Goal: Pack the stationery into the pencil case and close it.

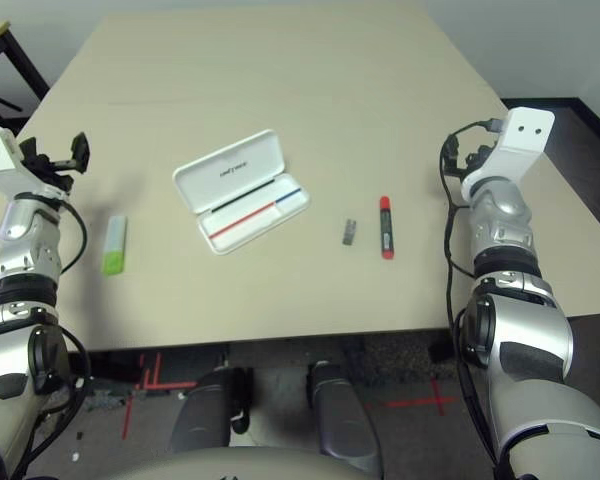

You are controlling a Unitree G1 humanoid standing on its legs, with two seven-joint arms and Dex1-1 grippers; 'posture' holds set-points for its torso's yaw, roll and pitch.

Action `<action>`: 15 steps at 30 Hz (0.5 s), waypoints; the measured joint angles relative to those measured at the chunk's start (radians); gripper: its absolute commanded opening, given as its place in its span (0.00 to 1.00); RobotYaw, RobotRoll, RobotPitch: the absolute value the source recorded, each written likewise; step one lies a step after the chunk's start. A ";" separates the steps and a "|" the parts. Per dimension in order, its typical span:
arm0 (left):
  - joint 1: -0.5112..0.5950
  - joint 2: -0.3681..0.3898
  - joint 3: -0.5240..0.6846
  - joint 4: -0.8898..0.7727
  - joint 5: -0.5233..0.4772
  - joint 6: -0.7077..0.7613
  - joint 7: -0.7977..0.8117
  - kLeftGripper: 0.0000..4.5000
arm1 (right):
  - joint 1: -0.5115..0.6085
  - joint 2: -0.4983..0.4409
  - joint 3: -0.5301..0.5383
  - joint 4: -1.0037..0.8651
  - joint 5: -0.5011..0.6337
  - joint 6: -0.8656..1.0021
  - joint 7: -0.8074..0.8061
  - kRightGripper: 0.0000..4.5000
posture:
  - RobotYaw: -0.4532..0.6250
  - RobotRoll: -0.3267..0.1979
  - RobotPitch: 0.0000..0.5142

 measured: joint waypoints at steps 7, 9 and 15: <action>0.031 0.000 0.006 -0.047 -0.003 0.008 0.001 0.99 | -0.015 0.001 0.002 0.018 -0.009 0.000 0.003 1.00 | 0.34 0.62 0.27; 0.042 0.000 0.008 -0.062 -0.005 0.015 0.002 0.99 | -0.022 0.001 0.002 0.021 -0.009 0.000 0.007 1.00 | 0.35 0.62 0.27; 0.075 0.000 0.022 -0.118 -0.020 0.038 0.002 0.99 | -0.042 -0.014 0.005 0.027 -0.008 0.027 0.079 1.00 | 0.35 0.62 0.27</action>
